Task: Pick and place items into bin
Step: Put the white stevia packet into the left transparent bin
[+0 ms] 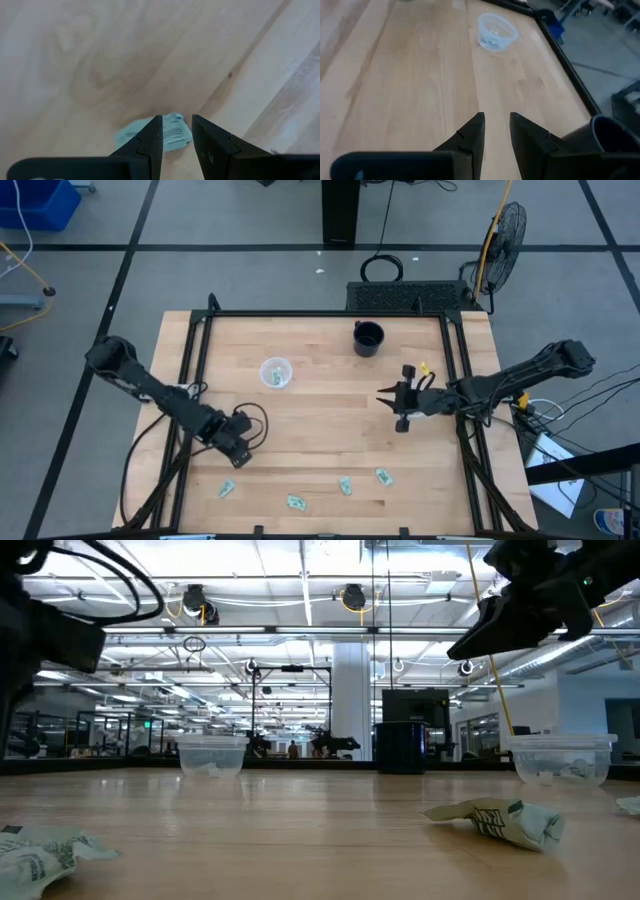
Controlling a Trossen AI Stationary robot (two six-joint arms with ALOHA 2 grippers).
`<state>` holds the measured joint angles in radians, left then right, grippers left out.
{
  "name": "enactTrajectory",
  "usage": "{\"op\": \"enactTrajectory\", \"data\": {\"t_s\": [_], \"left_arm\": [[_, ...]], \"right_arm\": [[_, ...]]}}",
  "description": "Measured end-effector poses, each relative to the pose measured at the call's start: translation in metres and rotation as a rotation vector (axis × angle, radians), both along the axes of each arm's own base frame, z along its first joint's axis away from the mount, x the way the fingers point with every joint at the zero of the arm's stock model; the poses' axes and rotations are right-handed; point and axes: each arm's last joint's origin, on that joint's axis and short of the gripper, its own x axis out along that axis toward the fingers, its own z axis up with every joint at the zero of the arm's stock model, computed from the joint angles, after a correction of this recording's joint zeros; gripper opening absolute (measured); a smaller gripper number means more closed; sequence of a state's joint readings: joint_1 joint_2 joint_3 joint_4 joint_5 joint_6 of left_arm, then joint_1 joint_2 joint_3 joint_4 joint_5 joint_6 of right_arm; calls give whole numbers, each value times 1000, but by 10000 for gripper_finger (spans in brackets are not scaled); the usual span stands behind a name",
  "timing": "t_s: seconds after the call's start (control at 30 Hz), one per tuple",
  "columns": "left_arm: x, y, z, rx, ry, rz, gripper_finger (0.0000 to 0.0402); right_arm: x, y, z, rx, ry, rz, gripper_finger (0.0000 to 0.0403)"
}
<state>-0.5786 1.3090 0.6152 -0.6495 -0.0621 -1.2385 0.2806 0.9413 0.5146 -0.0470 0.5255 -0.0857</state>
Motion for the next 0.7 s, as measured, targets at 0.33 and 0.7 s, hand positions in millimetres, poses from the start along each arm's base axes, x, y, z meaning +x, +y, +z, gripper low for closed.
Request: {"op": "enactTrajectory", "data": {"t_s": [0.33,0.7], "left_arm": [[-12,0,-22,7,-51,11,108],[-18,5,-29,38,-20,-38,10]], "right_arm": [[4,1,7,-73,-79,48,84],[5,2,9,-87,-94,59,84]]}}
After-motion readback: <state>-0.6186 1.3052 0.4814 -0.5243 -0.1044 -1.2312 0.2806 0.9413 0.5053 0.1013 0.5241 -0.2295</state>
